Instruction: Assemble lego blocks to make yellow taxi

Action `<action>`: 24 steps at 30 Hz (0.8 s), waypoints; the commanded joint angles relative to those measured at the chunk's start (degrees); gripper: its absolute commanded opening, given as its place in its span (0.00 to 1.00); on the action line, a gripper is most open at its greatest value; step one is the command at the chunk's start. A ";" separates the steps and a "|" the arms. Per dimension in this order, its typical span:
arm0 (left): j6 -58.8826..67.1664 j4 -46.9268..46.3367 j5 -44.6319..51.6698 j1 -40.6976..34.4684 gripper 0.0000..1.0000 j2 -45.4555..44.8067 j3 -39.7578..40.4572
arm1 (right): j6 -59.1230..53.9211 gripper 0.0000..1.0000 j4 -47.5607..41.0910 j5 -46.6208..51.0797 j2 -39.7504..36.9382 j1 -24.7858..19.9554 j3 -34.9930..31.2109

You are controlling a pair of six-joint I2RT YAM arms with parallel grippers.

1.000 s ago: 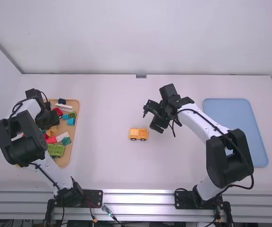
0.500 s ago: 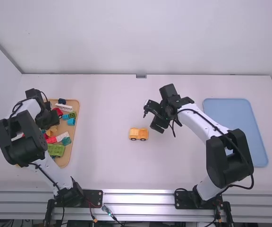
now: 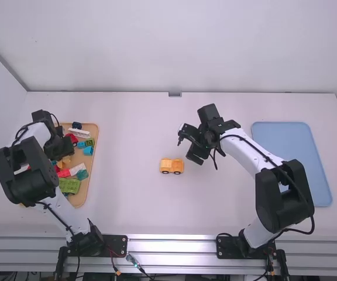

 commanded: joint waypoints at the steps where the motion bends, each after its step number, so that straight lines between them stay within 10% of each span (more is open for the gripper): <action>1: -0.85 -1.05 0.24 0.00 0.47 0.17 -1.77 | 0.20 0.99 -0.22 -0.11 -1.25 0.11 0.94; 24: -4.04 2.64 2.64 0.24 0.43 0.17 -3.85 | 0.20 0.99 -0.44 -0.11 -1.25 -0.09 0.94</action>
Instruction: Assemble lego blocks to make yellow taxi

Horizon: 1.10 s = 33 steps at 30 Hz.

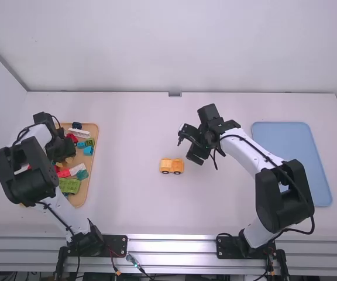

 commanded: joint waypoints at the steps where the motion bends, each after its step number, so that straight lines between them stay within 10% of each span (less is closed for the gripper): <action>1: -1.95 1.40 0.63 0.24 0.44 0.22 -2.45 | 0.26 0.99 -0.31 -0.17 -1.25 -0.09 0.94; 33: -3.17 10.88 -0.76 -0.13 0.32 0.22 -7.54 | 0.28 0.99 -0.33 -0.20 -1.25 0.13 0.94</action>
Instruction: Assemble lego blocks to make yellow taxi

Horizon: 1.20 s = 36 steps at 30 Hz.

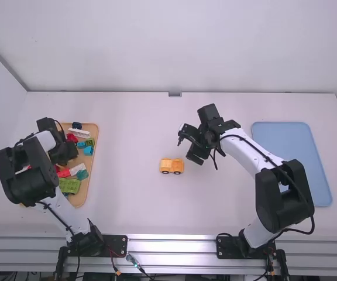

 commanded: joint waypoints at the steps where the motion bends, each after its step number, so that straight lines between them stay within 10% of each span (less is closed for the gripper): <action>1: -0.39 -0.11 -0.22 -0.13 0.31 0.22 -1.16 | 0.17 0.99 -0.26 -0.24 -1.25 0.13 0.94; 23: 2.19 2.93 -0.46 -0.28 0.06 -0.66 -1.57 | 0.24 0.99 1.16 -1.73 -1.25 0.04 0.94; 36: 3.43 3.32 -3.72 -8.11 0.02 -17.42 -2.60 | 19.06 0.99 21.09 -10.03 -0.50 0.00 0.92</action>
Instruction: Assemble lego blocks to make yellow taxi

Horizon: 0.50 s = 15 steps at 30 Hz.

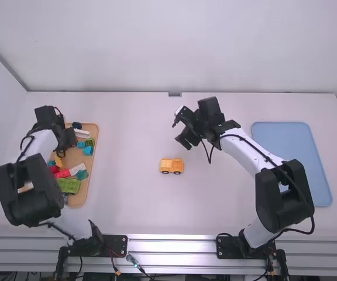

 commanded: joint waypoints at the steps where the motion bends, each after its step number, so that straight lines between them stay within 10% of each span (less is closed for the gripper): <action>1: 2.91 2.40 -1.31 -5.01 0.02 -5.70 -2.60 | 9.44 0.99 3.69 -4.42 -0.09 -0.02 0.94; 15: 17.66 35.78 12.37 -31.61 0.02 -23.23 -26.36 | 39.52 0.99 35.23 -45.62 12.92 -6.78 0.94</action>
